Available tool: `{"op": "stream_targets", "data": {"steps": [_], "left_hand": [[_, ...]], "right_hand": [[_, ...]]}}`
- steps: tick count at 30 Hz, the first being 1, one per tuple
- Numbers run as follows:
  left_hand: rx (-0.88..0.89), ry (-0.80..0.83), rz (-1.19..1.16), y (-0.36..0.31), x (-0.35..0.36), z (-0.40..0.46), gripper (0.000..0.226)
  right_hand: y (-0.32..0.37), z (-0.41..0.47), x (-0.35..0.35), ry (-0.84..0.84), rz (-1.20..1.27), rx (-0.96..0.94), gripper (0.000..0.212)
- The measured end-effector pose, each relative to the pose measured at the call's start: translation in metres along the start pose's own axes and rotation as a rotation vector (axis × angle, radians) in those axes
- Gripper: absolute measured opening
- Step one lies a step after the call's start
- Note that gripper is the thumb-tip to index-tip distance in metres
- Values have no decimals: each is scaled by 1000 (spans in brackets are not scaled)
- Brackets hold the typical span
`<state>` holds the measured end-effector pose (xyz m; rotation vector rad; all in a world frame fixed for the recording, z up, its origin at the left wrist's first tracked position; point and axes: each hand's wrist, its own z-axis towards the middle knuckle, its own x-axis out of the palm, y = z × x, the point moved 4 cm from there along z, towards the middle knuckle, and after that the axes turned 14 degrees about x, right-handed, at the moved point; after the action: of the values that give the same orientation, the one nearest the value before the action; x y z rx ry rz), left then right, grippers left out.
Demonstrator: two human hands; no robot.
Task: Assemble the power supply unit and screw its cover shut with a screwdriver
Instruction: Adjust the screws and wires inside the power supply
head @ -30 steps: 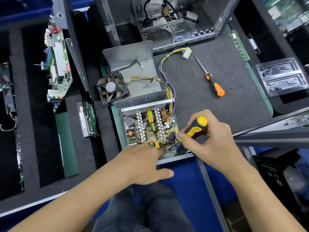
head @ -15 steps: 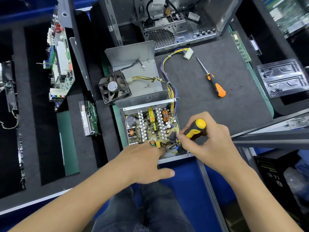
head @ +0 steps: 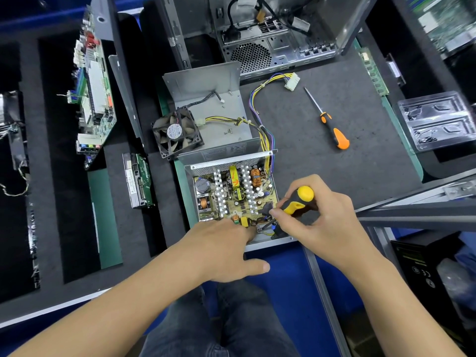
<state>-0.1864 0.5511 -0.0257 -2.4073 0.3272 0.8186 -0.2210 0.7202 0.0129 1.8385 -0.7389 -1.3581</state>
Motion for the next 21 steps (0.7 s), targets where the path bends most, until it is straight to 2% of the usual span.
{"op": "stream_targets", "data": {"steps": [21], "left_hand": [[16, 16, 25, 0, 1, 1, 73]], "right_hand": [[3, 1, 4, 26, 24, -21, 29]]}}
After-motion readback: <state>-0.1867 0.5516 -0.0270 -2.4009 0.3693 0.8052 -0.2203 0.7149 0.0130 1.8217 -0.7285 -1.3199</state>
